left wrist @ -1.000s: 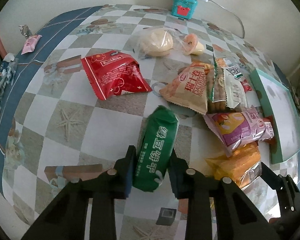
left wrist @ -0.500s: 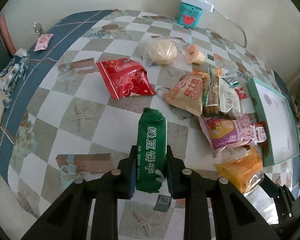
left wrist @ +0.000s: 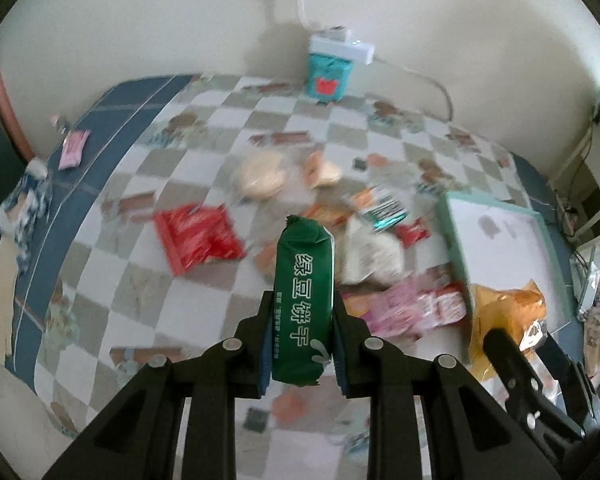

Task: Organize snacks
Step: 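Carry the green pack into the tray with the left tool while the right tool drops the orange pack there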

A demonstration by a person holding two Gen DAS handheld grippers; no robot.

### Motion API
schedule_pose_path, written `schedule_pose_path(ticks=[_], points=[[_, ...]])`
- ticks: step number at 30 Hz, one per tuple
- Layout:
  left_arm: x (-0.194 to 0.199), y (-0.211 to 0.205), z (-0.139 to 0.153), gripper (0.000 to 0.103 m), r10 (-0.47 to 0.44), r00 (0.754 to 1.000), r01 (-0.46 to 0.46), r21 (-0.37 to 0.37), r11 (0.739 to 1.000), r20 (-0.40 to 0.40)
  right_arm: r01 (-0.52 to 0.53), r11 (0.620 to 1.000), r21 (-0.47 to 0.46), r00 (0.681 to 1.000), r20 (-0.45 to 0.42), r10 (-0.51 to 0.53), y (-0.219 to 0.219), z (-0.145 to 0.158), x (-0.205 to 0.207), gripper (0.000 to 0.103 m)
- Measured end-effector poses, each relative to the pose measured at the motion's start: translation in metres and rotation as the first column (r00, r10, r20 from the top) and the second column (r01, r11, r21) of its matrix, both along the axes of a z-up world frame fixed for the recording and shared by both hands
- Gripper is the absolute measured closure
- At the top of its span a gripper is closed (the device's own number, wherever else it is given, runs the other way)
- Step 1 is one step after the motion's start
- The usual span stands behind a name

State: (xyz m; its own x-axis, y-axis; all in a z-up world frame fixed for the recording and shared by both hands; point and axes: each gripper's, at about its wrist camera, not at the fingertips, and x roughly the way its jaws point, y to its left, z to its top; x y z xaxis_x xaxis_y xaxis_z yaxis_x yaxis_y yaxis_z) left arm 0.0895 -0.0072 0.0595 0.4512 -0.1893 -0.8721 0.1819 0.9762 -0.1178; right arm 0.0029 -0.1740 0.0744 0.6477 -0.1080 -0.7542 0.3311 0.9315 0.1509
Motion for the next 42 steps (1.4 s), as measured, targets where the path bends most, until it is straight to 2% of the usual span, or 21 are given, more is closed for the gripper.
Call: schedule_pose_path(ticks=[9, 22, 27, 31, 42], points=[[0.020, -0.083, 0.024, 0.077, -0.097, 0.995, 0.098, -0.033, 0.995, 0.030, 0.207, 0.978, 0.003, 0.977, 0.042, -0.207, -0.081, 0.012, 0.008, 0.023], [0.037, -0.178, 0.002, 0.077, -0.157, 0.988, 0.156, -0.095, 0.983, -0.004, 0.410, 0.912, 0.003, 0.912, 0.028, -0.410, -0.182, -0.005, 0.002, 0.023], [0.041, -0.205, -0.013, 0.077, -0.174, 0.985, 0.171, -0.114, 0.979, -0.016, 0.449, 0.894, 0.007, 0.894, 0.007, -0.449, -0.212, -0.016, 0.004, 0.023], [0.045, -0.223, -0.022, 0.077, -0.203, 0.979, 0.200, -0.096, 0.975, -0.021, 0.461, 0.887, -0.011, 0.887, -0.014, -0.462, -0.235, -0.024, 0.009, 0.023], [0.064, -0.259, -0.038, 0.077, -0.248, 0.968, 0.244, -0.083, 0.966, -0.037, 0.446, 0.895, -0.022, 0.888, -0.112, -0.445, -0.286, -0.049, 0.043, 0.023]])
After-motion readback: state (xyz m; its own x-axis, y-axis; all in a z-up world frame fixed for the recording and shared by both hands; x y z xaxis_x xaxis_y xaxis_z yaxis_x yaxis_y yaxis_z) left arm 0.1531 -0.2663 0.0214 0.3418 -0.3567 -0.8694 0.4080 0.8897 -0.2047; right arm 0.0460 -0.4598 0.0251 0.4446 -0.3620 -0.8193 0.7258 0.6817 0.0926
